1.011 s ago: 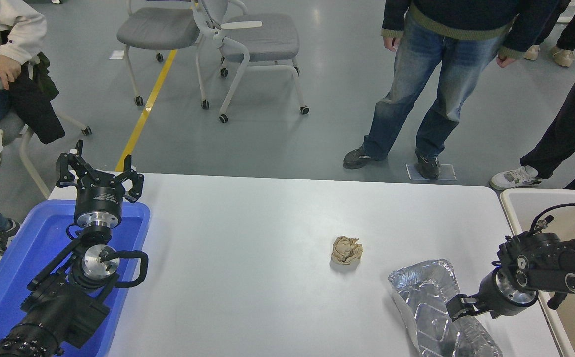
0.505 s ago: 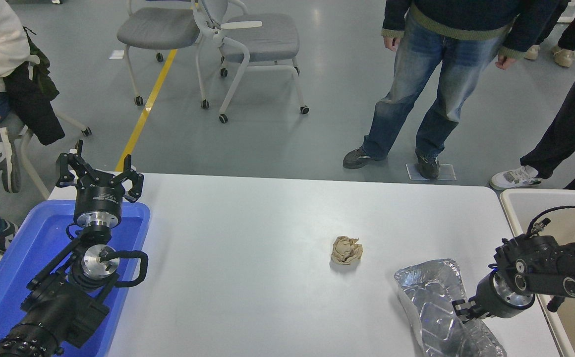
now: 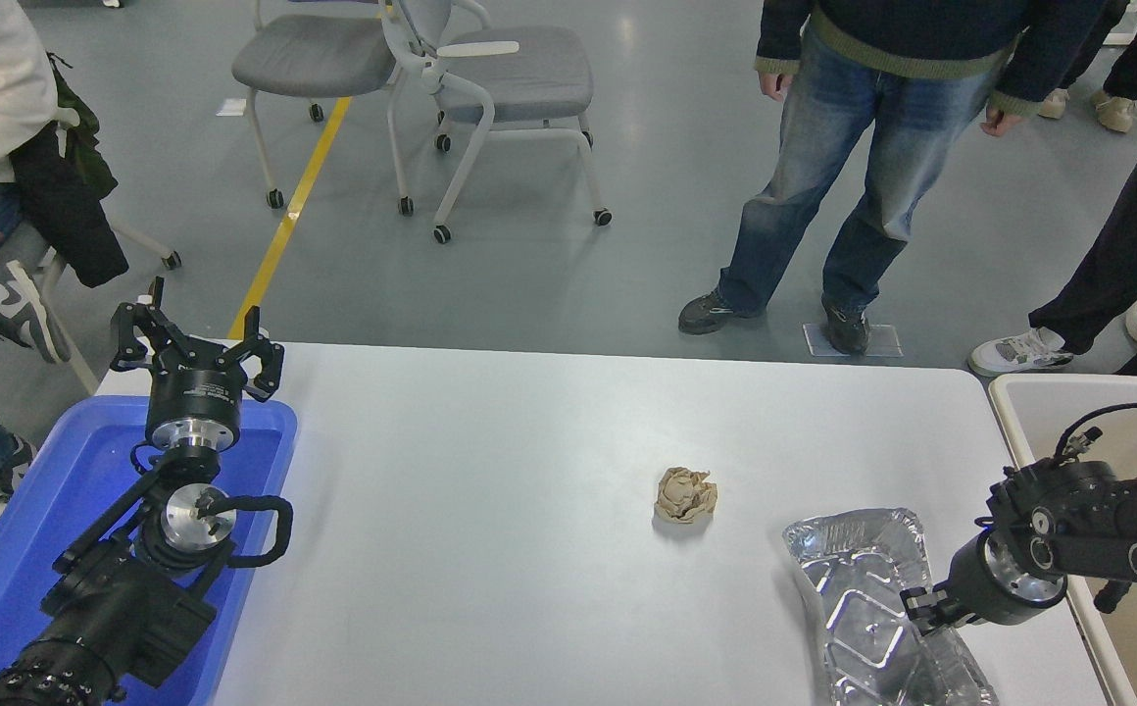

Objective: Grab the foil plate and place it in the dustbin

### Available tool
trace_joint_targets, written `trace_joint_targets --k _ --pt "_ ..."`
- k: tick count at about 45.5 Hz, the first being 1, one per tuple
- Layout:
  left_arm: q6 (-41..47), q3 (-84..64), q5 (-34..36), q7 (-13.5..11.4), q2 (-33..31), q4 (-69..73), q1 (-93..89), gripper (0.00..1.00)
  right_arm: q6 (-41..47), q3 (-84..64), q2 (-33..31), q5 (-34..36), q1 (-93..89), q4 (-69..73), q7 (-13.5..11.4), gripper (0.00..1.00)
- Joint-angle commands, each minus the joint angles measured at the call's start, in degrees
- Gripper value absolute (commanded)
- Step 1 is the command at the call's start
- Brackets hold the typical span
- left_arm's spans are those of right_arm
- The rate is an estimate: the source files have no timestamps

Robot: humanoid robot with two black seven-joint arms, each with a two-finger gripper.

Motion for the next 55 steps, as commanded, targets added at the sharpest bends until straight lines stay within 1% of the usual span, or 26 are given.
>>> trace_joint_targets --k 1,13,22,36,41,44,52,55 --pt "0.00 0.00 0.00 -0.01 -0.01 0.00 0.03 0.99 4.66 -2.77 -7.17 0.33 11.65 8.00 0.19 0.00" --pt "-0.09 0.00 0.00 -0.01 -0.01 0.00 0.03 0.99 13.46 -6.82 -14.47 0.33 28.44 15.30 0.10 0.00" --pt "-0.18 0.00 0.00 -0.01 -0.01 0.00 0.03 0.99 20.31 -9.11 -17.11 0.25 38.29 16.18 0.10 0.00" --pt "-0.18 0.00 0.00 -0.01 -0.01 0.00 0.03 0.99 20.40 -10.33 -20.01 -0.55 46.91 15.75 -0.60 0.00" --pt "-0.18 0.00 0.00 -0.01 -0.01 0.00 0.03 0.99 20.40 -10.78 -21.41 -2.39 47.70 13.73 -0.60 0.00" --pt "-0.17 0.00 0.00 -0.01 -0.01 0.00 0.03 0.99 20.40 -10.43 -23.43 -4.41 47.70 10.22 -0.69 0.00" --pt "-0.09 0.00 0.00 -0.01 -0.01 0.00 0.03 0.99 20.40 -7.79 -28.44 -3.45 46.56 -3.05 -0.52 0.00" --pt "-0.09 0.00 0.00 -0.01 -0.01 0.00 0.03 0.99 16.73 -6.47 -30.20 -2.14 44.98 -6.92 -0.60 0.00"
